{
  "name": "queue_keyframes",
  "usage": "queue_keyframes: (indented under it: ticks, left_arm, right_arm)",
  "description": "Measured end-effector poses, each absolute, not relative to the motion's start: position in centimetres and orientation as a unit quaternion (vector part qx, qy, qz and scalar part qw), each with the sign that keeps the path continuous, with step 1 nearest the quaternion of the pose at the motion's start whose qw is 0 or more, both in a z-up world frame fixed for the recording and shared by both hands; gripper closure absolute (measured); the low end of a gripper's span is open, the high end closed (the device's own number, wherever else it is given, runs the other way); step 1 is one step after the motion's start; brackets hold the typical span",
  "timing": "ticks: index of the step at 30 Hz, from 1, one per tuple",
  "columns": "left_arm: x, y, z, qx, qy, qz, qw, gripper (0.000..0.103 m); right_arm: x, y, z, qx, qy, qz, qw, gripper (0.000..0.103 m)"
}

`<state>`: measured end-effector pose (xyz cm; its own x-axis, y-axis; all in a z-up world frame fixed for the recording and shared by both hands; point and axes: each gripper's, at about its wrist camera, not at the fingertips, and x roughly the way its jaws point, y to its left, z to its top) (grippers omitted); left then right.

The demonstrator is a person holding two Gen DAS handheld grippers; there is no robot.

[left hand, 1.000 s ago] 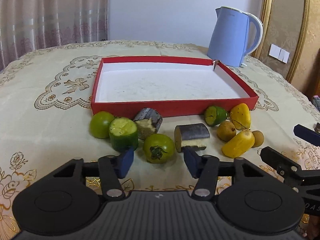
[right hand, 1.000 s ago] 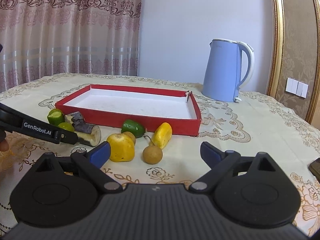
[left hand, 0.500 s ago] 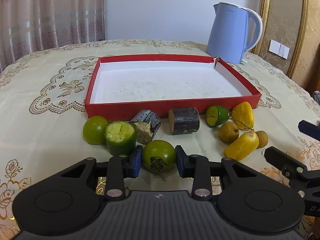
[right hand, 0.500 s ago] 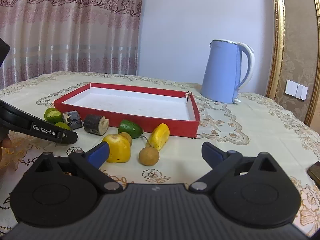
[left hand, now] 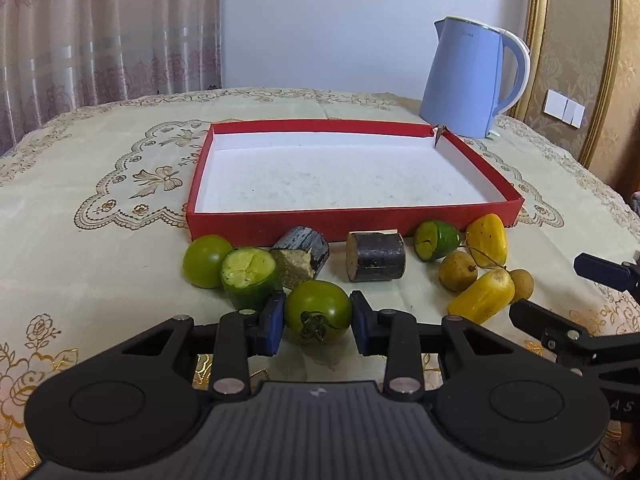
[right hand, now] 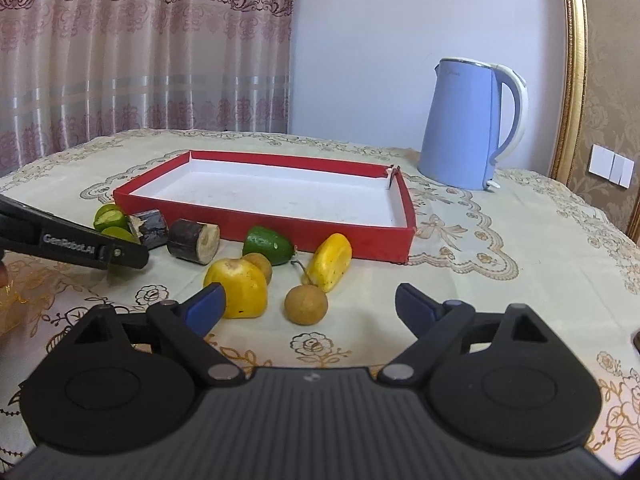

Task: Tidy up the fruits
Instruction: 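Grasp the green tomato with the left gripper while the right gripper grasps a small brown pear, then carry the small brown pear into the red tray and open the right gripper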

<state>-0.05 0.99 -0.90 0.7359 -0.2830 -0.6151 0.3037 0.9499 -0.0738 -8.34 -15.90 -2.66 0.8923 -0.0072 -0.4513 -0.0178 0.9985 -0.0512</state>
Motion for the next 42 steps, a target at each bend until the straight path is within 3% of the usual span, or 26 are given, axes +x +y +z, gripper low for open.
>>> queue_keyframes:
  ticks: [8,15,26,42]
  left_arm:
    - [-0.8,1.0,-0.1,0.026,0.309,-0.15,0.939,0.07]
    - [-1.3,0.7,0.3,0.037,0.298,-0.148,0.942,0.07]
    - [-1.6,0.6,0.2,0.041,0.298,-0.151,0.942,0.07]
    - [-1.2,0.8,-0.1,0.036,0.309,-0.138,0.94,0.07]
  right_arm:
    - [-7.1,-16.4,-3.0,-0.038,0.259,0.007,0.965,0.062]
    - [-5.8,-16.0,-3.4,-0.043,0.28,0.031,0.959,0.077]
    - [-6.6,-16.4,-2.1,-0.04,0.265,0.035,0.963,0.078]
    - [-4.5,-18.1,5.5,0.0,0.184,0.062,0.981,0.078]
